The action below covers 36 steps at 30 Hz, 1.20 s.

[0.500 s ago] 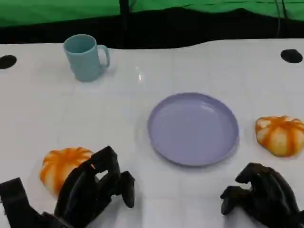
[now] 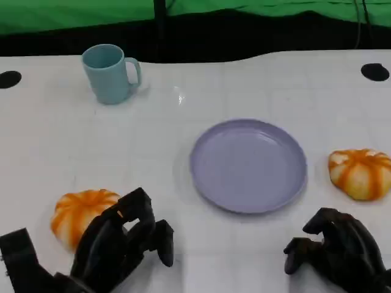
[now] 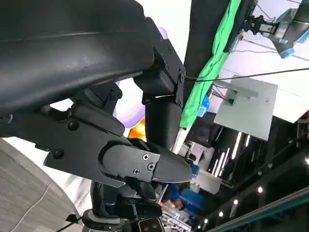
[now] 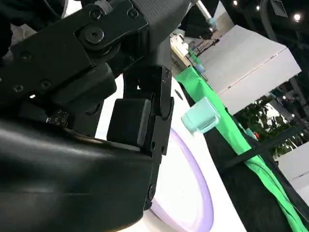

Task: Grasp the bread from the table and place it into the plate.

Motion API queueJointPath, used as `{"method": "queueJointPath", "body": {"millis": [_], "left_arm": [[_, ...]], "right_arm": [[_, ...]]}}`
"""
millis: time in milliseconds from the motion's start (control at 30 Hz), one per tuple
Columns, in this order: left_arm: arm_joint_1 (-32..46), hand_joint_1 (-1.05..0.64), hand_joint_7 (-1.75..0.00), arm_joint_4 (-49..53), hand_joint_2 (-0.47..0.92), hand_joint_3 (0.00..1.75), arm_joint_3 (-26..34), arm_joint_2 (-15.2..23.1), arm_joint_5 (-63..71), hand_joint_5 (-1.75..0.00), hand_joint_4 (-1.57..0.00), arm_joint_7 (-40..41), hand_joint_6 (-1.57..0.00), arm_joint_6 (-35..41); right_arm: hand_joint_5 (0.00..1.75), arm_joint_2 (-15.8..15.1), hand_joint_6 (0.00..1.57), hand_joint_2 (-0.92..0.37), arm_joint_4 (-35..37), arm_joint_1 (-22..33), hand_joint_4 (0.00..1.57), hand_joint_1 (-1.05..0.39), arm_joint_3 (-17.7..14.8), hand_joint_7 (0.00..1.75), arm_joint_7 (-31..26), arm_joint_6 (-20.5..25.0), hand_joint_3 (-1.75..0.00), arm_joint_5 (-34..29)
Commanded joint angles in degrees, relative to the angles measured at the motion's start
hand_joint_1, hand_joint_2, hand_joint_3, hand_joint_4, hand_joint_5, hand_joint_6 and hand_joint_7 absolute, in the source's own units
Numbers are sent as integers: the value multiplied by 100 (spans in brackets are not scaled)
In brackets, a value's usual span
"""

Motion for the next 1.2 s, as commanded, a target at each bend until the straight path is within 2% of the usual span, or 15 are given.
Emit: {"method": "queueJointPath", "body": {"millis": [33,200,400,500,767,800,867,933,1000,1100,1200], "left_arm": [[45,-77,-175,-60,92,16,52,46,5,-175,-89,62,-66,65],[58,-77,-169,-102,92,16,45,67,64,-175,-87,74,-65,6],[152,-79,-133,-351,92,21,28,172,423,-174,-70,283,-66,-370],[138,-74,-112,-323,92,24,48,201,538,-169,-60,317,-66,-662],[128,-72,-106,-278,92,24,42,200,549,-167,-58,319,-67,-752],[87,-72,-103,-361,92,24,17,356,798,-165,-55,405,-62,-920],[36,-73,-68,-457,92,25,-18,551,1123,-146,-52,523,-59,-1147],[28,-73,-59,-615,92,25,-88,750,1444,-142,-52,656,-59,-1253],[57,-71,-40,-930,92,23,-189,1031,1907,-112,-48,888,-51,-1269],[113,-69,-26,-1268,92,20,-280,1261,2239,-94,-42,1124,-44,-1141],[159,-71,-19,-1554,92,16,-348,1437,2458,-86,-36,1327,-41,-966]], "right_arm": [[71,-59,157,-74,-24,-22,157,-103,-56,32,17,11,-1,68],[71,-73,157,-74,-20,-25,157,-103,-52,33,11,35,0,59],[70,-79,157,-74,-17,-26,157,-103,-49,33,32,5,0,46],[70,-74,157,-74,11,-42,157,-103,-61,33,55,7,0,65],[71,-73,157,-74,12,-43,157,-102,-63,33,55,7,0,62],[71,-71,157,-74,-6,-28,157,-102,-56,34,63,1,0,60],[71,-69,157,-74,-28,-8,157,-102,-46,34,74,-6,0,56],[71,-64,157,-74,-51,7,157,-103,-49,34,69,9,0,67],[71,-61,157,-73,-69,13,157,-103,-58,34,44,35,0,78],[71,-65,157,-73,-53,2,157,-102,-69,34,46,33,0,82],[71,-61,157,-73,-51,-2,157,-102,-87,33,61,82,0,125]]}}
